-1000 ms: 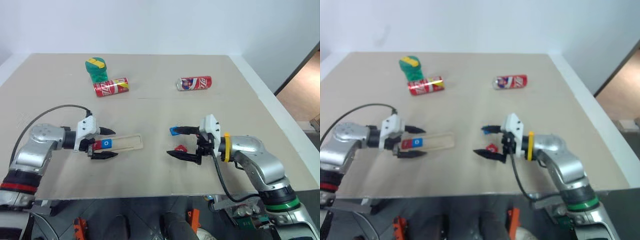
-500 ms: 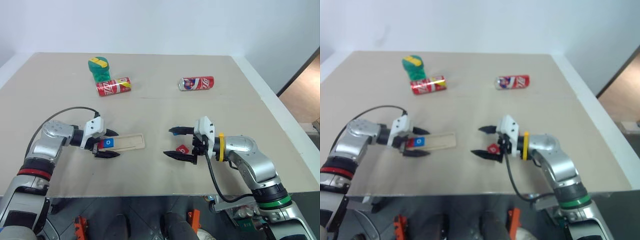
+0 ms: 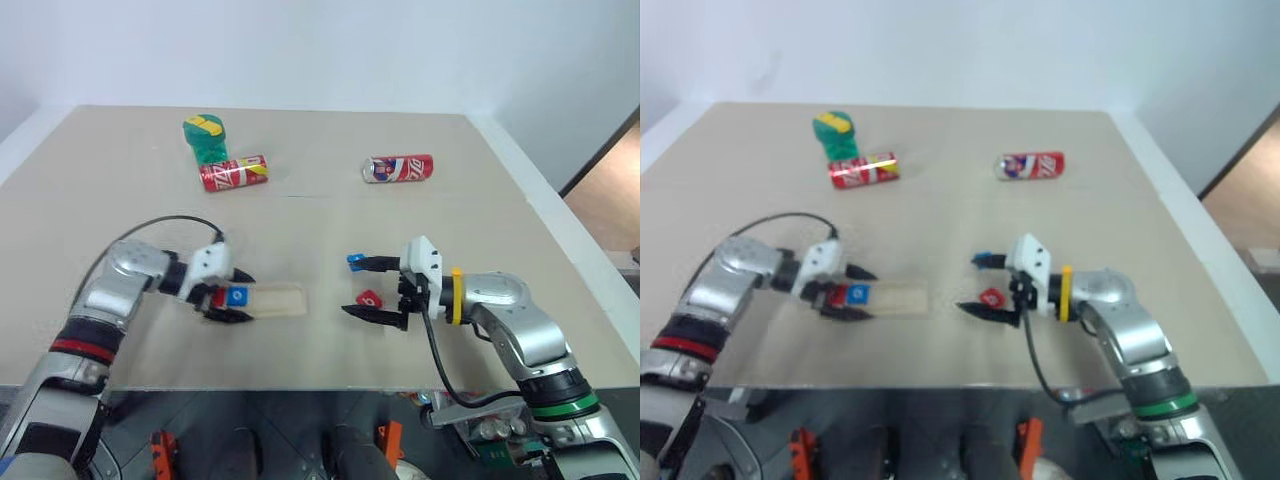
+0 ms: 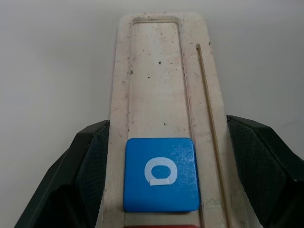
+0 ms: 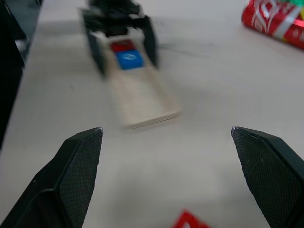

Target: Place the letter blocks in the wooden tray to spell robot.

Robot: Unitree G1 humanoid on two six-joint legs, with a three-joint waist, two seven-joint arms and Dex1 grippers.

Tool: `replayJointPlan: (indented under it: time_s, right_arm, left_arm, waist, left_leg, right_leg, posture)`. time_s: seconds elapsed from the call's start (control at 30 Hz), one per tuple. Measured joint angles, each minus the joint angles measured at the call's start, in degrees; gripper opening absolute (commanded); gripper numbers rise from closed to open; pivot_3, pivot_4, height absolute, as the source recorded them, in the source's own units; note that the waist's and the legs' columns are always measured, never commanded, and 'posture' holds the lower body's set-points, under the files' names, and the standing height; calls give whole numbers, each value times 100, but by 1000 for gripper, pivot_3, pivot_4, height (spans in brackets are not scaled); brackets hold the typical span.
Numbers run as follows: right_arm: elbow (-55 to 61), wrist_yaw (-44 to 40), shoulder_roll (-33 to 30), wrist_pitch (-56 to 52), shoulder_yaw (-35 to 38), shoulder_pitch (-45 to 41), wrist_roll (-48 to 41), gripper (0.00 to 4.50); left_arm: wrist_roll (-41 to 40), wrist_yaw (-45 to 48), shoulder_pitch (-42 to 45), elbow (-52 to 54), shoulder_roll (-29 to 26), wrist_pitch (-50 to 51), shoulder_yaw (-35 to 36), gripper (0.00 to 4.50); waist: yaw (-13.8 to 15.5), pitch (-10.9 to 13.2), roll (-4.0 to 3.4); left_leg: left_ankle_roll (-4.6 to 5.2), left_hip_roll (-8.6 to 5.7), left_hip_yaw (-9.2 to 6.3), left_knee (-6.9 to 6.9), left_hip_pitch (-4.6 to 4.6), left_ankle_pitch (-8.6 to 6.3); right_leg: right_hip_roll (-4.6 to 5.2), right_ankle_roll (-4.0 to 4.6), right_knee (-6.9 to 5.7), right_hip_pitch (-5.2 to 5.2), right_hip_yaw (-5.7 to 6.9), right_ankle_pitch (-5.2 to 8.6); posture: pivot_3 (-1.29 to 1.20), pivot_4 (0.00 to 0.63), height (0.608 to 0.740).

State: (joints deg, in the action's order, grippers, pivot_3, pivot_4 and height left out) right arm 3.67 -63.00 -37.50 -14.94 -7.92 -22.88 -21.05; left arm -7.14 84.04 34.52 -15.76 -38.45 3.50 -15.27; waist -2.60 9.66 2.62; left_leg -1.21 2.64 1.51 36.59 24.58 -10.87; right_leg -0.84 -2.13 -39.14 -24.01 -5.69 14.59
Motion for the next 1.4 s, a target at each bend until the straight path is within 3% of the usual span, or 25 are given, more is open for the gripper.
replayJointPlan:
  time_s: [0.23,0.47,0.83,0.93,1.03,1.1,1.2,1.23,1.4]
  right_arm:
    - [-779,-550,-207,675,-27,-133,305,4500]
    - [-2160,-1479,-190,2207,-354,-1016,923,4500]
    - [-3567,-1961,246,3152,-576,-1666,1248,4500]
    - [-3825,-1888,381,2823,-528,-1770,1243,4500]
    - [-3420,-1687,424,1963,-357,-1653,959,4500]
    - [-1800,-859,451,691,100,-1076,453,4500]
    - [-1211,-415,547,338,241,-830,373,4500]
    - [280,700,888,-373,391,150,367,4500]
    - [1187,1587,1120,-988,296,765,475,4500]
  left_arm:
    - [247,-477,39,413,351,511,-299,3194]
    - [435,-861,120,754,461,1118,-503,3194]
    - [347,-1163,-93,1255,419,1723,-436,3194]
    - [160,-1364,-317,1485,334,2037,-191,3194]
    - [18,-1413,-492,1673,142,2137,50,3194]
    - [-83,-1462,-771,1882,-60,2047,259,3194]
    - [-137,-1480,-805,1941,-56,2003,289,3194]
    - [-256,-1349,-848,1977,-73,1766,337,3194]
    - [-203,-1075,-640,1697,-40,1242,104,3194]
  waist:
    - [-1,0,-3]
    - [-11,1,-3]
    - [-14,2,-6]
    - [-32,4,-8]
    - [-34,10,-16]
    - [-9,11,-18]
    - [-7,11,-18]
    - [17,10,-17]
    - [13,12,-22]
  left_leg:
    - [2,-3,-1,8,-40,2]
    - [18,-4,12,12,-85,13]
    - [18,-4,11,5,-81,14]
    - [18,1,10,-3,-80,14]
    - [18,5,1,-12,-73,14]
    - [12,4,-14,-24,-65,9]
    - [10,0,-18,-22,-54,7]
    - [3,-2,-39,-20,-35,3]
    - [-2,-12,-25,-5,-27,3]
  right_leg:
    - [-3,-16,2,41,0,1]
    - [1,4,7,79,-16,-3]
    - [5,-13,7,73,-15,-10]
    - [2,-8,5,66,-13,-11]
    - [-4,7,1,56,-8,-10]
    - [-2,35,-1,54,6,-3]
    - [2,34,1,49,13,-2]
    - [9,-1,1,42,31,25]
    - [12,-14,1,33,21,18]
  posture:
    - [0,150,740]
    - [0,150,740]
    - [0,150,740]
    - [0,150,740]
    - [0,150,740]
    - [0,150,740]
    - [0,150,740]
    - [0,150,740]
    - [0,150,740]
